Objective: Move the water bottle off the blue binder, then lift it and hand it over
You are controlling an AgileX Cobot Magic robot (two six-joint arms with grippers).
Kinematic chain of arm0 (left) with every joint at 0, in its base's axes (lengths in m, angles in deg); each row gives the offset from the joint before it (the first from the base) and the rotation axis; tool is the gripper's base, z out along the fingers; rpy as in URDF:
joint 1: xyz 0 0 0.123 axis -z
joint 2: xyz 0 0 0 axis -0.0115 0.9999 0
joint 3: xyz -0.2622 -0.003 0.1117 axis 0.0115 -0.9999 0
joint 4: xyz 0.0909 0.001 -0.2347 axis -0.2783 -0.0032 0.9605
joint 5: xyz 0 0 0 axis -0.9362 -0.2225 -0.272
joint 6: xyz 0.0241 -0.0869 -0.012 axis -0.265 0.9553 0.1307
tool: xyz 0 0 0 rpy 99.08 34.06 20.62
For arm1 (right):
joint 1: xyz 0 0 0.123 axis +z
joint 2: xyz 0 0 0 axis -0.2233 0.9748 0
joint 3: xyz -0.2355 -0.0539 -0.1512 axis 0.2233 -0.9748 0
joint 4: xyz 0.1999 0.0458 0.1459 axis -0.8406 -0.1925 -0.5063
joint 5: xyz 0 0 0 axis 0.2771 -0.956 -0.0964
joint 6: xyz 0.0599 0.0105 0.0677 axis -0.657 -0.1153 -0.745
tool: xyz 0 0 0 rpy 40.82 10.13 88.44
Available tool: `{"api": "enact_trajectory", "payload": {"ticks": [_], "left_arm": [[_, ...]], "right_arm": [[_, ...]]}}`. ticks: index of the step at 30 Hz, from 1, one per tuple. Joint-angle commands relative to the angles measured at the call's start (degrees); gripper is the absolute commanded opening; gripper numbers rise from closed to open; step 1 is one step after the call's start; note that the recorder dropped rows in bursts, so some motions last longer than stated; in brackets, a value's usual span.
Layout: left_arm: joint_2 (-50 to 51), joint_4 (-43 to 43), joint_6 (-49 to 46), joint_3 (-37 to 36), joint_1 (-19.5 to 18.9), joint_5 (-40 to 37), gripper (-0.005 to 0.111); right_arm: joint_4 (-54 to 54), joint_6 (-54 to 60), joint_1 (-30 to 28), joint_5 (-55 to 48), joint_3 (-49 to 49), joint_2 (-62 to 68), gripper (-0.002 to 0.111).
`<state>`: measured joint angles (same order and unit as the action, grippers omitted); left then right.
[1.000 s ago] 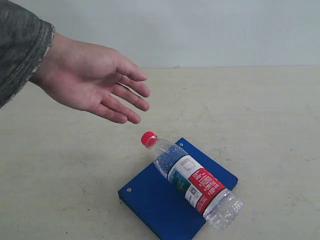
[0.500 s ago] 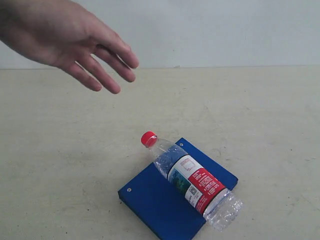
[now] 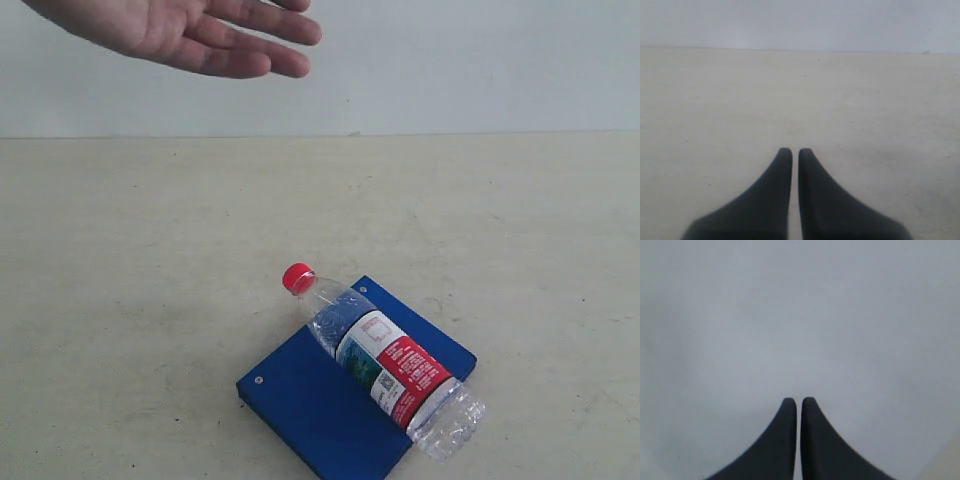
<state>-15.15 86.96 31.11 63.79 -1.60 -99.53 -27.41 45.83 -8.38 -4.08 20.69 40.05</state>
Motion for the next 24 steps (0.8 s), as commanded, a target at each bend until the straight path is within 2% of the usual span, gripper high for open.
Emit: {"api": "enact_trajectory", "payload": {"ticks": [1, 2, 4, 8, 11, 14, 17, 21, 24], "left_arm": [[-0.1, 0.7, -0.3, -0.2, 0.2, 0.5, 0.004], [-0.1, 0.7, -0.3, -0.2, 0.2, 0.5, 0.004], [-0.1, 0.7, -0.3, -0.2, 0.2, 0.5, 0.004], [-0.1, 0.7, -0.3, -0.2, 0.2, 0.5, 0.004], [-0.1, 0.7, -0.3, -0.2, 0.2, 0.5, 0.004], [-0.1, 0.7, -0.3, -0.2, 0.2, 0.5, 0.004], [-0.1, 0.7, -0.3, -0.2, 0.2, 0.5, 0.004], [-0.1, 0.7, -0.3, -0.2, 0.2, 0.5, 0.004], [-0.1, 0.7, -0.3, -0.2, 0.2, 0.5, 0.004]], "right_arm": [[51.9, -26.1, 2.3, -15.2, 14.7, 8.1, 0.000], [60.7, -28.4, 3.8, -15.6, 16.3, 11.1, 0.000], [68.8, -28.9, 8.1, -14.1, 18.9, 19.2, 0.001], [69.4, -28.6, 19.8, -8.8, 20.5, 34.6, 0.005], [71.6, -27.7, 31.4, -5.3, 20.9, 48.4, 0.005], [74.4, -23.6, 41.2, -9.0, 24.2, 61.7, 0.005], [74.6, -20.8, 45.9, -14.6, 30.7, 73.5, 0.005], [74.6, -20.8, 47.1, -21.9, 39.7, 85.1, 0.006], [75.1, -20.2, 47.1, -27.2, 46.4, 90.6, 0.021]]}}
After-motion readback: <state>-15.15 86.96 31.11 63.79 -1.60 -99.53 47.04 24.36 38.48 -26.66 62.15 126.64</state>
